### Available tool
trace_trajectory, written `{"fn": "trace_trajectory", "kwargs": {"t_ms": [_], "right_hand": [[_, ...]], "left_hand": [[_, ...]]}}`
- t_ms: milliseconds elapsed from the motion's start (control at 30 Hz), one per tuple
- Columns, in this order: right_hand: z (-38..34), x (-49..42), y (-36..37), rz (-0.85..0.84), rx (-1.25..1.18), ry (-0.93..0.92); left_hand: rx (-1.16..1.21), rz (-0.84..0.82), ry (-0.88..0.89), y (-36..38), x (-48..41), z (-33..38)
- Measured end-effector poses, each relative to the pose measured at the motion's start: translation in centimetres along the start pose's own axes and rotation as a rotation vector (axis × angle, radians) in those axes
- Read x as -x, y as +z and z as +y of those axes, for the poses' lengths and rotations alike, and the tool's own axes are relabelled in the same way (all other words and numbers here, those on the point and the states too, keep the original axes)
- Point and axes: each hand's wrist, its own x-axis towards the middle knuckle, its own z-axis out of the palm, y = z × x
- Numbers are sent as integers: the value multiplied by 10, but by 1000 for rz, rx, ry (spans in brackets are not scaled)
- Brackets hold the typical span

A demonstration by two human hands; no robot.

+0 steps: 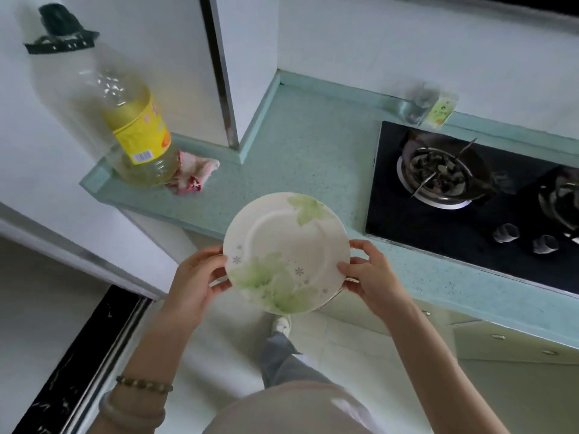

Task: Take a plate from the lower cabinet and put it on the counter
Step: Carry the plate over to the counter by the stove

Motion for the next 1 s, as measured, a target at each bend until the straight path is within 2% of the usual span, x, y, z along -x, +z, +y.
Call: {"fn": "trace_trajectory", "kwargs": {"t_ms": [500, 633, 1000], "right_hand": [[-92, -176, -14, 172, -39, -35], [-98, -217, -15, 212, -39, -10], [-79, -296, -5, 433, 176, 116]], "left_hand": [[-174, -171, -59, 109, -198, 81], [-168, -167, -133, 127, -244, 84], [-200, -60, -316, 155, -330, 62]]}}
